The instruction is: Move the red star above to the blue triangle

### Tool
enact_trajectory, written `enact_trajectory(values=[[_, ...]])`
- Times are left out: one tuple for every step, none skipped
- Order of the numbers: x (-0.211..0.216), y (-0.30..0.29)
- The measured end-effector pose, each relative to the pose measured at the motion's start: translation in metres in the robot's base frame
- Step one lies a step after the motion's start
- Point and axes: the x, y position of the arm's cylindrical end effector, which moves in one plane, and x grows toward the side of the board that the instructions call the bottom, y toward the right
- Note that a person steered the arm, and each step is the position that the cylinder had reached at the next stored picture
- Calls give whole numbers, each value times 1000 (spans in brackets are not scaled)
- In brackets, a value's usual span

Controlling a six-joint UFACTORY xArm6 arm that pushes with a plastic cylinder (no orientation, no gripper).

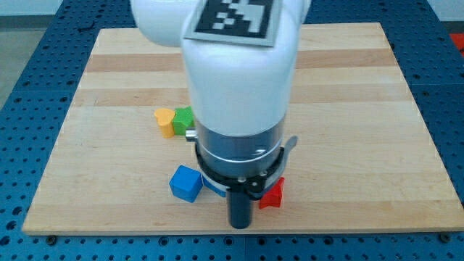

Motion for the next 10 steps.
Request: enact_trajectory(values=[[-1,18],[-15,51],[-41,63],[-72,63],[-82,67],[-82,92],[-91,113],[-115,107],[-134,81],[-134,50]])
